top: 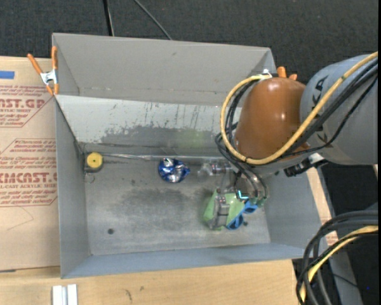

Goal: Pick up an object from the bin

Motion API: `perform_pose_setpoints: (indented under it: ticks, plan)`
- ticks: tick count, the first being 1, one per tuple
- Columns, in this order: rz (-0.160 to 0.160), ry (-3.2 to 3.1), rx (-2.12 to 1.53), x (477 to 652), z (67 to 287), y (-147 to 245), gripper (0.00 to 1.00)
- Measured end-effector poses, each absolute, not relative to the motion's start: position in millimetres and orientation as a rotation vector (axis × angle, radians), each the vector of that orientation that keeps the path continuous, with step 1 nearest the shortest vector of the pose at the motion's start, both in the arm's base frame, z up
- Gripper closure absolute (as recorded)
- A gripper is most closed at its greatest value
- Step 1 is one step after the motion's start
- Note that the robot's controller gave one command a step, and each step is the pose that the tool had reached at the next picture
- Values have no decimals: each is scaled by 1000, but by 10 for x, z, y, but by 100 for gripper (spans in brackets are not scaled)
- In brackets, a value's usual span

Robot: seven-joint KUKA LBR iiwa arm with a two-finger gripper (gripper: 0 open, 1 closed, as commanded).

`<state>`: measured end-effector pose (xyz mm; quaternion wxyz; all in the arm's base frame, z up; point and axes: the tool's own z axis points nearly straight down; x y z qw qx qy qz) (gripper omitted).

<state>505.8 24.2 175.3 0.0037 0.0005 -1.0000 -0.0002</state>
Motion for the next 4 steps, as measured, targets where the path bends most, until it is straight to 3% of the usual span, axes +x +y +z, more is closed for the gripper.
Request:
perform_pose_setpoints:
  ticks: [1,2,3,4]
  plan:
    - [-5,-3125,133,5426,801,-413,0]
    - [3,-3130,303,5731,700,-927,0]
    - [-3,-3128,304,5722,694,-899,100]
    - [2,-3135,310,5386,2127,-600,100]
